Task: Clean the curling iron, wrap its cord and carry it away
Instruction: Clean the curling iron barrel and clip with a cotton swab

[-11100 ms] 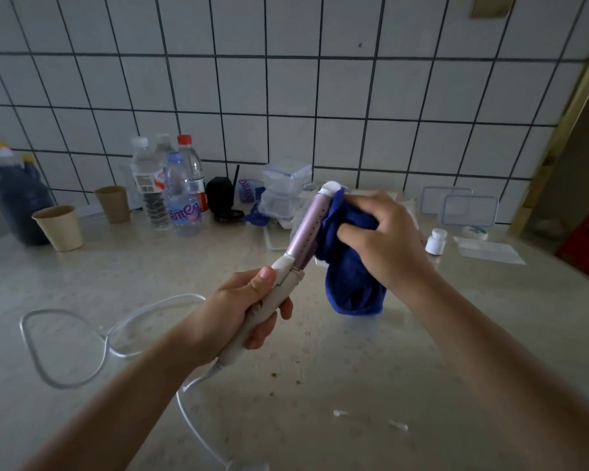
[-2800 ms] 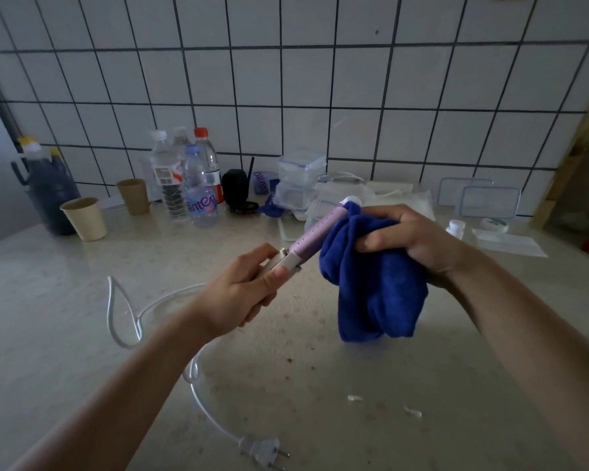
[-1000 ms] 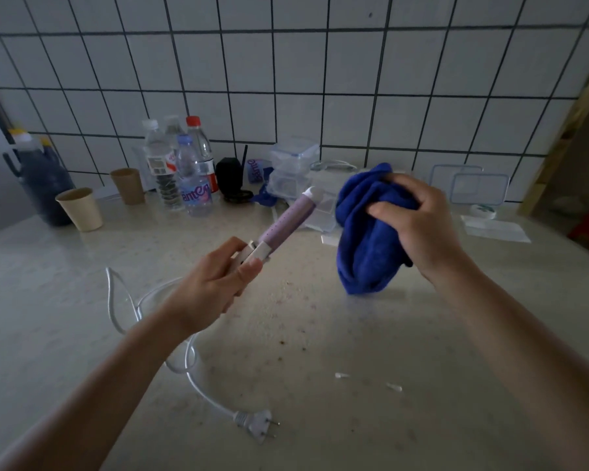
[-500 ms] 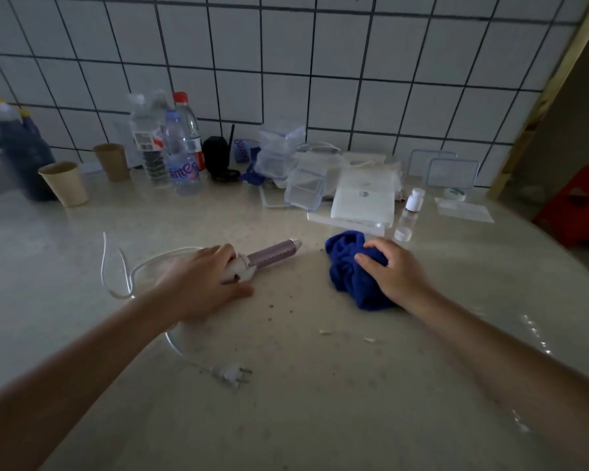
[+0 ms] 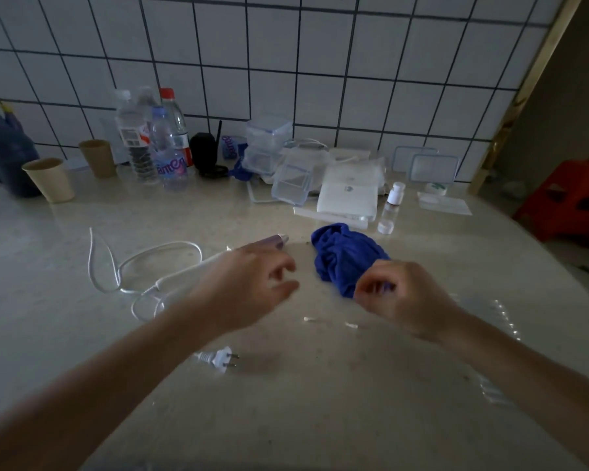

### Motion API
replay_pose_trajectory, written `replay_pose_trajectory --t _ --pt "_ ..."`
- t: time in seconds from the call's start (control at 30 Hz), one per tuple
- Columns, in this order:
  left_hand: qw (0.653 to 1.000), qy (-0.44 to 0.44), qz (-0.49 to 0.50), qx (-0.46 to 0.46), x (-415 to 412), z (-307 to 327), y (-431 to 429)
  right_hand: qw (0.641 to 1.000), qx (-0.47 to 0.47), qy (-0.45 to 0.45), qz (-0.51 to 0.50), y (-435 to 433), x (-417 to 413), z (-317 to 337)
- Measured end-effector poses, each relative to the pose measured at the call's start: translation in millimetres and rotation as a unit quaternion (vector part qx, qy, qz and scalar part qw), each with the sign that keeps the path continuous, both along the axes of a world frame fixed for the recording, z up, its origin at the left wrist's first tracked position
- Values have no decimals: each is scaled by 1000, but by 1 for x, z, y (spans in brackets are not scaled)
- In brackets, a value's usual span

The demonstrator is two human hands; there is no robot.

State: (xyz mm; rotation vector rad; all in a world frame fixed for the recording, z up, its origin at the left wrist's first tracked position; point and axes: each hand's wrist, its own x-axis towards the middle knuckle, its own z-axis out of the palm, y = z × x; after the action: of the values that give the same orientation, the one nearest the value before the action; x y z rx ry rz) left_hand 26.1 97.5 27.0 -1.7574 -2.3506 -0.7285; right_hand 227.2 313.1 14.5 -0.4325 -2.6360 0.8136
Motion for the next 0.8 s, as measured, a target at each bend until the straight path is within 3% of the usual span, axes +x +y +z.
replay_pose_trajectory --t 0.13,0.47,0.6,0.8 --pt "996 19 -39 -84 41 -20 29 995 40 -86 14 -12 3 -15" --pt "991 46 -51 -111 48 -37 45 997 69 -47 1 -17 -1 -34" --pt "994 57 -52 -80 52 -33 42 997 64 -30 -25 -20 2 -31" --pt "996 38 -64 46 57 -9 23 999 31 38 9 -33 10 1"
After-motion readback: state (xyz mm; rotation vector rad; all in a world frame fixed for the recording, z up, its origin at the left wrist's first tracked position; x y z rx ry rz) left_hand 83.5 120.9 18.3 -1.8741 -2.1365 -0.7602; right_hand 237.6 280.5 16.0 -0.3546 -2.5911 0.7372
